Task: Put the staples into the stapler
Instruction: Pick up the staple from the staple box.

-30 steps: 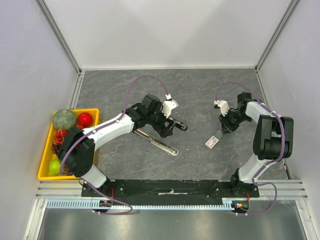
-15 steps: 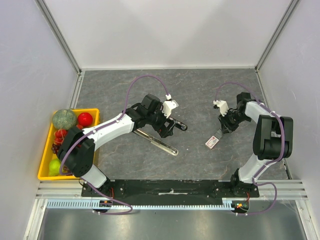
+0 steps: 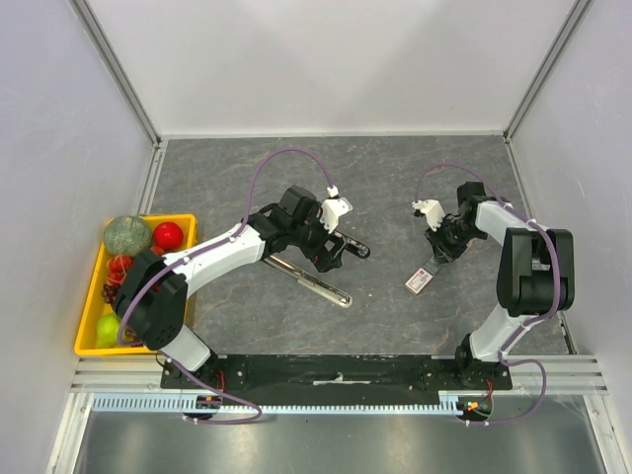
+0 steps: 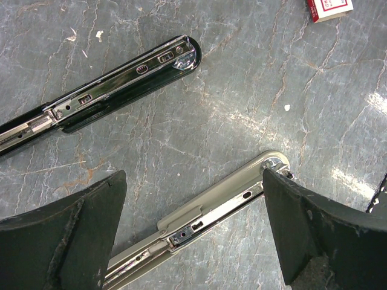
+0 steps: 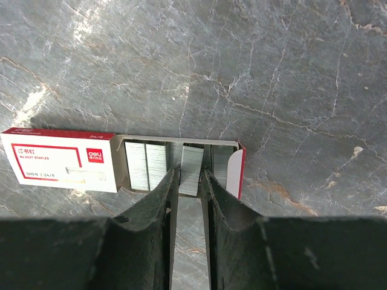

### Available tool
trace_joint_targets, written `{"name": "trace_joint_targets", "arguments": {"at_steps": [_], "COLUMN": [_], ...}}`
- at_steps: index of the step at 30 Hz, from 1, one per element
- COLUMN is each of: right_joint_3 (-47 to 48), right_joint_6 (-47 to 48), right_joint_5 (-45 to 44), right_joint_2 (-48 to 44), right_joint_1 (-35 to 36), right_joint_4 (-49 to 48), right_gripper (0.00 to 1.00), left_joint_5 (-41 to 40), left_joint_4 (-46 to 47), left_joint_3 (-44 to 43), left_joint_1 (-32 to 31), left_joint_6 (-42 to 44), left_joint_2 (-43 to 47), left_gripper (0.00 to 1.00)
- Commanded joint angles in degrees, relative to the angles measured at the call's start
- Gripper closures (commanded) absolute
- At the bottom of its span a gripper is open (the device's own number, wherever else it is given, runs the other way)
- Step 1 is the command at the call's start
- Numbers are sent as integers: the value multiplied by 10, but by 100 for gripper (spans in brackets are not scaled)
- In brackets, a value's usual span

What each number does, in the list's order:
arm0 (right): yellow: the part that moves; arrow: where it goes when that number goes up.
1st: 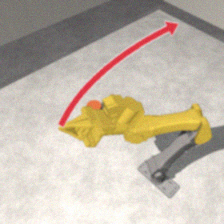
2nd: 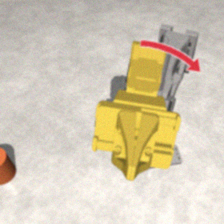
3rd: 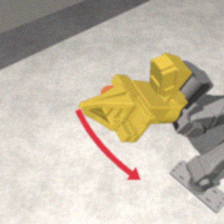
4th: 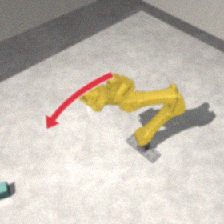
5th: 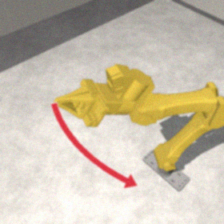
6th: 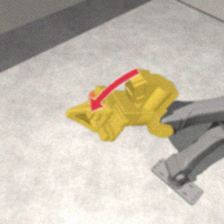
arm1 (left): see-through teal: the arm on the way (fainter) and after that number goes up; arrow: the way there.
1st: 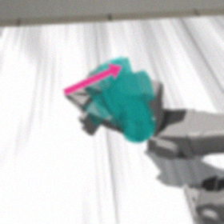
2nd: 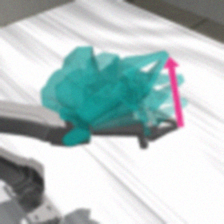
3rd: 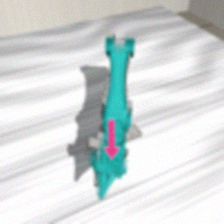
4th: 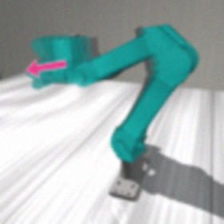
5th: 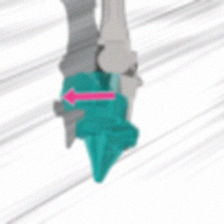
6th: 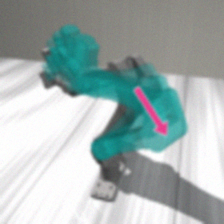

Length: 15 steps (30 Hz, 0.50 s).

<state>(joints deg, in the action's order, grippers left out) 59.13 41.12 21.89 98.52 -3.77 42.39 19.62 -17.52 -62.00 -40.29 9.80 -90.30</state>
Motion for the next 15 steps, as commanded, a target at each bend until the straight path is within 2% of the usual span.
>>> {"name": "trace_joint_targets", "arguments": {"at_steps": [1, 8, 15], "right_joint_3": [-9, -17, -15], "right_joint_6": [-10, -16, -17], "right_joint_5": [-30, -64, -73], "right_joint_2": [-1, -6, -17], "right_joint_1": [9, 26, 34], "right_joint_4": [-25, -39, -42], "right_gripper": [71, 73, 82], "left_joint_5": [9, 9, 6], "left_joint_4": [7, 7, 7], "left_joint_3": [-23, -23, -21], "left_joint_1": [2, 2, 2], "left_joint_6": [-11, -12, -11], "left_joint_2": [0, 0, 2], "left_gripper": [0, 0, 0]}}
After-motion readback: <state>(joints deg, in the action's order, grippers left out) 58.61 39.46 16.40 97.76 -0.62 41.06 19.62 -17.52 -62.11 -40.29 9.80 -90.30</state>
